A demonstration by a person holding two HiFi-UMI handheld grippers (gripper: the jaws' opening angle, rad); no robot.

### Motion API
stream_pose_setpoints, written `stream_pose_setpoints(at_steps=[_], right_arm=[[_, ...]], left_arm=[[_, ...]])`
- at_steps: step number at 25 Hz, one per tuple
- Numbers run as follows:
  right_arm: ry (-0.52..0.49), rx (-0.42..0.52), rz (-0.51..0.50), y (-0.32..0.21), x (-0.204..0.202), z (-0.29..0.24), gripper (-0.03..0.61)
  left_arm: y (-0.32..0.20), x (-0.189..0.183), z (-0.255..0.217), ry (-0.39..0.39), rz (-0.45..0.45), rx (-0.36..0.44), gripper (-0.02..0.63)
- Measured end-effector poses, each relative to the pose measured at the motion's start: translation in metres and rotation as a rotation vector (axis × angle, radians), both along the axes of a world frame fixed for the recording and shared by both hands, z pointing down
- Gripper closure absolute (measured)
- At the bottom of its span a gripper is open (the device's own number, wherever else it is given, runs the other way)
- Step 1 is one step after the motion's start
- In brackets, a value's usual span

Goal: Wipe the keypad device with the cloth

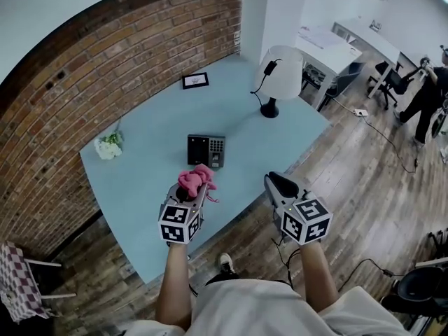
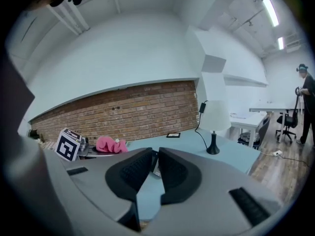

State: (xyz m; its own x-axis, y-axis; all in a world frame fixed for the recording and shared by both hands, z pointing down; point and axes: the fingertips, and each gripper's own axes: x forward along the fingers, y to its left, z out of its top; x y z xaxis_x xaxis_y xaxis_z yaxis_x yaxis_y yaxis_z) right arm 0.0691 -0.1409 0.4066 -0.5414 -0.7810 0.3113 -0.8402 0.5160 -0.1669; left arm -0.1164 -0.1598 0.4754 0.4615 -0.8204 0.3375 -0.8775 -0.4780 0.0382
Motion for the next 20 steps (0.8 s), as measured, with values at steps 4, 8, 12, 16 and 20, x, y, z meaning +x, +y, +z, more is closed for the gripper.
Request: stream_pose_setpoints(at_steps=[4, 8, 12, 16, 20], right_arm=[[0.013, 0.043, -0.043, 0.019, 0.009, -0.027, 0.514], [0.029, 0.101, -0.084, 0.041, 0.023, -0.052, 0.515], [0.023, 0.134, -0.103, 0.065, 0.038, -0.068, 0.515], [0.013, 0.161, -0.116, 0.089, 0.050, -0.082, 0.515], [0.009, 0.188, -0.140, 0.121, 0.060, -0.090, 0.515]], left_arm=[[0.022, 0.009, -0.036, -0.016, -0.033, 0.070, 0.463], [0.047, 0.022, -0.070, -0.040, -0.066, 0.144, 0.462], [0.080, 0.035, -0.093, -0.025, -0.086, 0.179, 0.463], [0.115, 0.045, -0.116, -0.032, -0.109, 0.229, 0.462], [0.154, 0.060, -0.129, -0.057, -0.119, 0.274, 0.462]])
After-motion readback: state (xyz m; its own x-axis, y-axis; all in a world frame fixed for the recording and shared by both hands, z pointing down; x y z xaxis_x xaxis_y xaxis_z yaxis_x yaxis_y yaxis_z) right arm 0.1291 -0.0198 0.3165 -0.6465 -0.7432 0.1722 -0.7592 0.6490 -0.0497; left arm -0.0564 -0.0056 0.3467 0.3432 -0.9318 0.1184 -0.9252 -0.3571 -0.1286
